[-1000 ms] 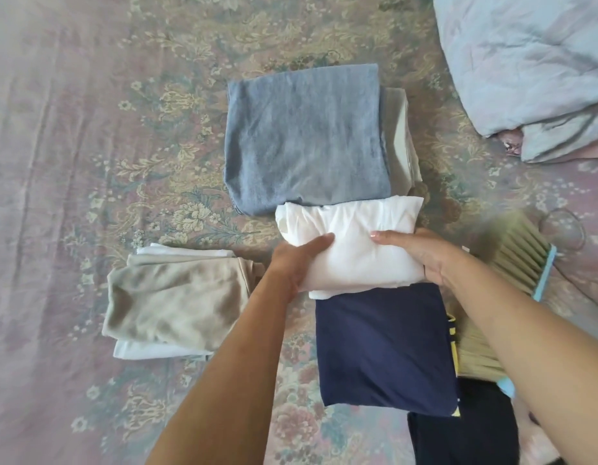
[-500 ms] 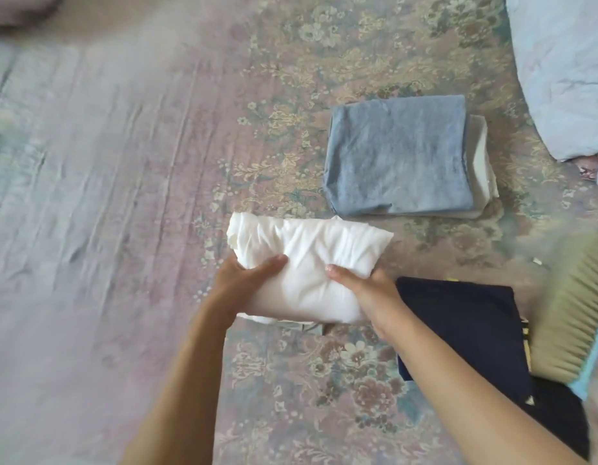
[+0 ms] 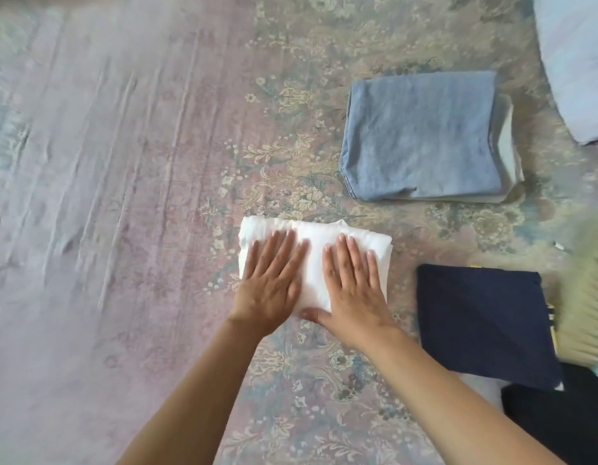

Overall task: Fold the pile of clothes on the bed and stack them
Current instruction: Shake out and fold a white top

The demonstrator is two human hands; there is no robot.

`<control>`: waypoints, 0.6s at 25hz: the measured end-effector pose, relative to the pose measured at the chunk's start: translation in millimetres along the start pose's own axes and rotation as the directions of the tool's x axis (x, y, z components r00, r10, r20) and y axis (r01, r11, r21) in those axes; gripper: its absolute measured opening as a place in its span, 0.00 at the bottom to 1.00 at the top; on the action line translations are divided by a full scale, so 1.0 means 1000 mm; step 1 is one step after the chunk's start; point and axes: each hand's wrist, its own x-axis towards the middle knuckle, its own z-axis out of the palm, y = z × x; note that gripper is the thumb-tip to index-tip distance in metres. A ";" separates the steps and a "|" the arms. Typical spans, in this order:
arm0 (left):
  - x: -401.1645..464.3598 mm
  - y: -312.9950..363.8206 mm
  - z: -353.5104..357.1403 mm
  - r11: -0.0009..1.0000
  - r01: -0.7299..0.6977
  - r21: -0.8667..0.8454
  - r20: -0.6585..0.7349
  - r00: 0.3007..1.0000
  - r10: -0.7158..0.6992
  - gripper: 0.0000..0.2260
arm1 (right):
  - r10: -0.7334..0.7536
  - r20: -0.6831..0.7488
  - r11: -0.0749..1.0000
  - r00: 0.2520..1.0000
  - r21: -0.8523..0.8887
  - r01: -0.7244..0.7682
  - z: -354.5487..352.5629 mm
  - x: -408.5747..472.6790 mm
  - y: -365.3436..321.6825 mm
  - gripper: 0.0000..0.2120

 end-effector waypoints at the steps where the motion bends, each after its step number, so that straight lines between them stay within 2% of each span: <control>1: -0.001 -0.005 0.012 0.999 0.003 0.036 0.056 0.998 -0.005 0.24 | 0.019 0.100 1.000 0.995 -0.008 -0.019 0.007 0.006 0.004 0.52; 2: -0.001 -0.010 0.022 0.998 0.012 0.065 0.100 0.995 -0.019 0.24 | 0.034 0.185 0.999 0.982 0.002 -0.035 0.012 0.011 0.007 0.53; 4: 0.000 -0.011 0.036 0.997 0.041 0.063 0.146 0.988 -0.050 0.27 | 0.034 0.237 0.997 0.971 0.066 -0.051 0.022 0.020 0.012 0.52; 7: 0.005 -0.011 0.040 1.000 0.016 0.009 0.144 0.989 -0.017 0.26 | 0.036 0.220 0.989 0.975 0.130 -0.066 0.028 0.023 0.016 0.51; 8: 0.006 -0.012 0.039 0.998 0.046 -0.048 0.108 0.993 -0.040 0.26 | 0.033 0.183 0.976 0.983 0.206 -0.071 0.026 0.022 0.016 0.49; 9: 0.008 -0.014 0.035 0.975 0.160 -0.152 0.083 0.985 -0.149 0.28 | 0.063 0.105 0.941 0.992 0.326 -0.095 0.024 0.022 0.016 0.47; 10: 0.011 -0.016 0.027 0.896 0.341 -0.284 0.074 0.939 -0.334 0.36 | 0.153 0.028 0.872 0.988 0.466 -0.149 0.021 0.022 0.015 0.47; 11: 0.015 -0.018 0.019 0.734 0.534 -0.420 0.135 0.836 -0.531 0.45 | 0.286 0.014 0.768 0.958 0.595 -0.238 0.022 0.023 0.016 0.50; 12: 0.019 -0.020 0.014 0.548 0.660 -0.514 0.265 0.729 -0.631 0.52 | 0.414 0.078 0.620 0.907 0.705 -0.344 0.023 0.024 0.017 0.56; 13: 0.021 -0.022 0.012 0.400 0.722 -0.564 0.399 0.663 -0.634 0.55 | 0.487 0.203 0.430 0.850 0.791 -0.435 0.025 0.025 0.018 0.62; 15: 0.025 -0.029 0.009 0.209 0.748 -0.630 0.556 0.623 -0.551 0.49 | 0.480 0.403 0.123 0.779 0.848 -0.515 0.031 0.027 0.022 0.67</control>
